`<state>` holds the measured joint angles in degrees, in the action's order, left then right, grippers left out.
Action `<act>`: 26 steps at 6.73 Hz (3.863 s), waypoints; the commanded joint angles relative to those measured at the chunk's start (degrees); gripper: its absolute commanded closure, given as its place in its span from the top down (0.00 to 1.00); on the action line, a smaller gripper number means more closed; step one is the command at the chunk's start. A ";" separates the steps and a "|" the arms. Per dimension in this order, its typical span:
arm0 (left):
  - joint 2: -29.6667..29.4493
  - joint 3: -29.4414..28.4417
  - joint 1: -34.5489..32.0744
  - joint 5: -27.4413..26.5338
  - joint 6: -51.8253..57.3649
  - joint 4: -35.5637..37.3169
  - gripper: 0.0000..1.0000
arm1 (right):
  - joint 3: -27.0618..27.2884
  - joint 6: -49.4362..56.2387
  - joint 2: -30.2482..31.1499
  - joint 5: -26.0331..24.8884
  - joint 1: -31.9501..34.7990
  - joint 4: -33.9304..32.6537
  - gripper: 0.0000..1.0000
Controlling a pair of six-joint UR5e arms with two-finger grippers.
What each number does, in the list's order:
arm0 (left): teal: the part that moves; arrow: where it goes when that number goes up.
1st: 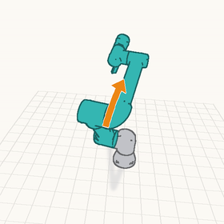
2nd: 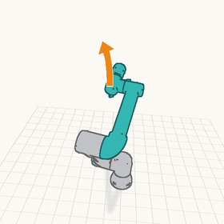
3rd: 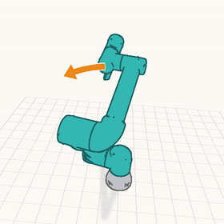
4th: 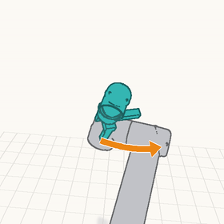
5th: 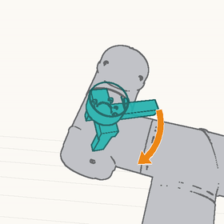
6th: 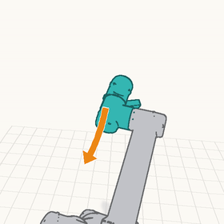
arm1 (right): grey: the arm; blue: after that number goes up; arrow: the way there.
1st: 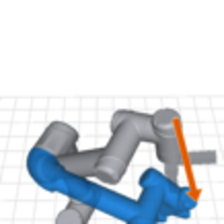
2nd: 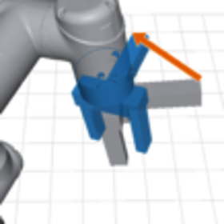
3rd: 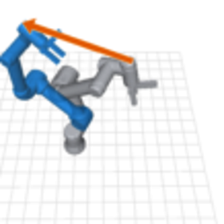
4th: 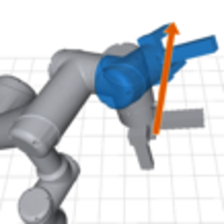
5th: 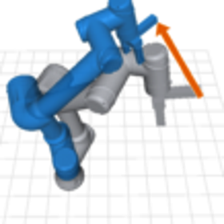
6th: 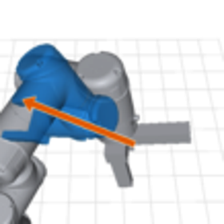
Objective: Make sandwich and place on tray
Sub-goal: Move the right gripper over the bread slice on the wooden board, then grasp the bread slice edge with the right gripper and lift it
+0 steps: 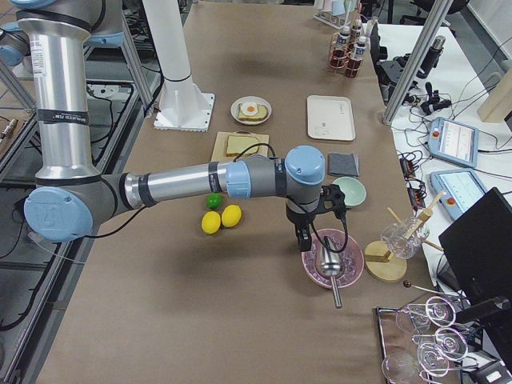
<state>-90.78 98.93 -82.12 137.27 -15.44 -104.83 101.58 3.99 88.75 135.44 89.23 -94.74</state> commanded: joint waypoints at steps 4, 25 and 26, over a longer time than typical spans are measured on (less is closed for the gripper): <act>-5.27 2.66 19.35 -7.63 -35.06 -16.46 0.98 | 5.90 -36.49 -0.69 1.14 -16.67 19.81 1.00; -8.53 6.98 22.62 -11.59 -43.62 -13.91 0.98 | 11.01 -77.38 0.63 -33.13 -67.08 37.18 0.37; -8.53 6.89 22.62 -11.59 -43.62 -14.00 0.98 | 11.01 -77.29 0.72 -33.13 -67.17 37.18 0.00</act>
<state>-99.32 105.88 -59.49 125.68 -59.07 -118.79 112.69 -73.34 89.48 102.47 22.21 -57.56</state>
